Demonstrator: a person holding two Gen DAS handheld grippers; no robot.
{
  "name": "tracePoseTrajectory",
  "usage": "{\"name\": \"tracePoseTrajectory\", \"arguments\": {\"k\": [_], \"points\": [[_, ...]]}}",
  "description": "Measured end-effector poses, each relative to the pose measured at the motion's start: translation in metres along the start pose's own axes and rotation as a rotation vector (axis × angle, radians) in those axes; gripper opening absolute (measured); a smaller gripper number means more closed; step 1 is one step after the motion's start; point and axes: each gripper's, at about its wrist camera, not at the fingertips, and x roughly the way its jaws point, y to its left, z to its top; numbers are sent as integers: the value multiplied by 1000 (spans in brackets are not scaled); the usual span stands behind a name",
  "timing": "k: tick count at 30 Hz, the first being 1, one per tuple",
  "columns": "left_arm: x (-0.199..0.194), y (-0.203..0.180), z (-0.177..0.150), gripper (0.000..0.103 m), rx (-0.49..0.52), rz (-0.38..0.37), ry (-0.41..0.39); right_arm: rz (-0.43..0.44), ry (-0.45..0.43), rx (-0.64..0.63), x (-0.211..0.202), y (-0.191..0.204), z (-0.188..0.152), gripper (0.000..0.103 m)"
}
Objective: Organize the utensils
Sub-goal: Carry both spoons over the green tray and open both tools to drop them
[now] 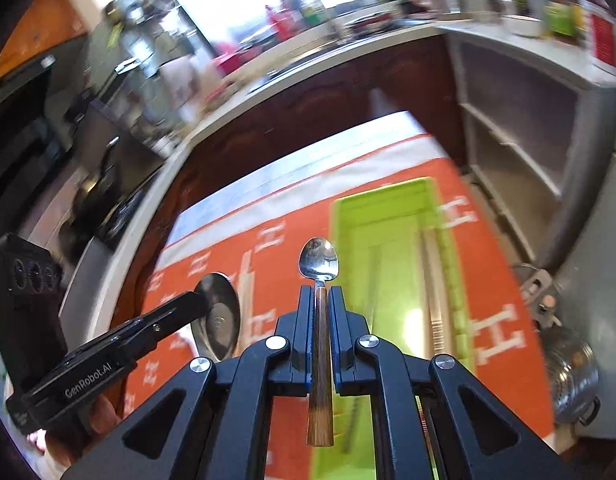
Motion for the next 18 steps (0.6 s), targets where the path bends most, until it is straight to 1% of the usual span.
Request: {"name": "tracePoseTrajectory", "arguments": {"k": [4,6,8,10,13,15,18], "points": [[47,-29,-5,0,90,30,89,-67,11,65,11,-30,2,6],[63,-35,-13,0,114,52,115,-88,23,77,17,-40,0,6],[78,-38,-18,0,124,61,146,-102,53,78,31,-46,-3,6],[83,-36,-22,0,123,66,167,-112,85,77,43,-49,-9,6],[84,-35,-25,1,132,79,171,-121,138,77,61,-48,-18,7],[82,-32,-26,1,131,86,166,-123,157,65,67,-46,-23,7],[74,-25,-26,1,114,91,166,-128,169,39,71,-41,-28,11]]}}
